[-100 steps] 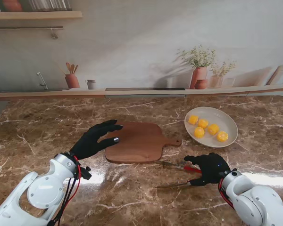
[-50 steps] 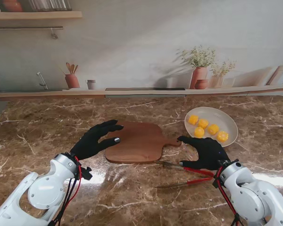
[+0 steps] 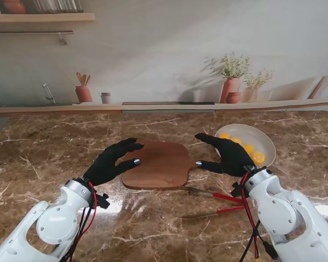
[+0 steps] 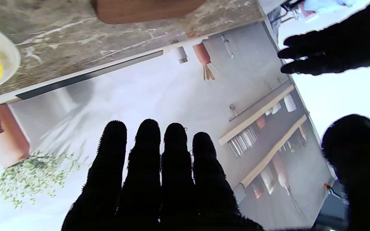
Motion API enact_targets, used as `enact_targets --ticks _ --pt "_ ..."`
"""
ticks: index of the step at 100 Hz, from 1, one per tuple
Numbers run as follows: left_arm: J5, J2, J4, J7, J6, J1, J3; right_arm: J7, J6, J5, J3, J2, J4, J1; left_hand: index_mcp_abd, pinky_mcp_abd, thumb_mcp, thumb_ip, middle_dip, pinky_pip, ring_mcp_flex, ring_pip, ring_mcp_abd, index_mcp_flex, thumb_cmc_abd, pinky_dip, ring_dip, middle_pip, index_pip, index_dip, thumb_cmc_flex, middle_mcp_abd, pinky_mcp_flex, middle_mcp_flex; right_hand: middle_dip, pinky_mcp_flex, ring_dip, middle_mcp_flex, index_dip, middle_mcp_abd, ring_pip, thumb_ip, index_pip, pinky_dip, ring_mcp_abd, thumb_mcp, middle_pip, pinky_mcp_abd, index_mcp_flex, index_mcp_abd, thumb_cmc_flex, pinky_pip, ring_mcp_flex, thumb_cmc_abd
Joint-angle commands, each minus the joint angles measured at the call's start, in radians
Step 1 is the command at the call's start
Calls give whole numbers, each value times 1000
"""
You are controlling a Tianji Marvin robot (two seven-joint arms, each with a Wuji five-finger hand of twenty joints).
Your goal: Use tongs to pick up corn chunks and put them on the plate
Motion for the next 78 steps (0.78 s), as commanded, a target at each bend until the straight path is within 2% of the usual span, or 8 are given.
enact_targets --ticks 1,26,78 --pt "0 -6 6 8 -1 8 5 4 -4 9 -19 -11 5 7 0 -33 -25 31 -18 22 -17 -26 -24 -22 -14 17 -10 -15 -20 -9 -11 -47 -2 -28 -25 -17 -21 -32 -10 6 -14 28 -11 -25 -2 -17 -18 -36 -10 7 -45 -14 -40 24" --pt "1 -8 3 19 -6 13 -1 -3 -3 59 -56 -17 20 23 -3 -28 -25 31 -21 35 -14 -27 -28 -24 -13 12 -10 -12 -20 -12 -15 -53 -4 -25 -37 -18 -28 -34 -19 10 -11 32 -10 -42 3 -30 -13 -31 -10 9 -64 1 -41 66" --pt "-4 -6 1 10 -9 11 -3 -18 9 54 -59 -19 21 15 -5 -26 -25 32 -21 48 -14 -28 -27 -23 -5 3 -9 -11 -18 -14 -28 -50 -7 -24 -40 -34 -27 -42 -26 3 -9 34 -5 -61 -1 -38 -10 -27 -13 -2 -53 18 -49 70"
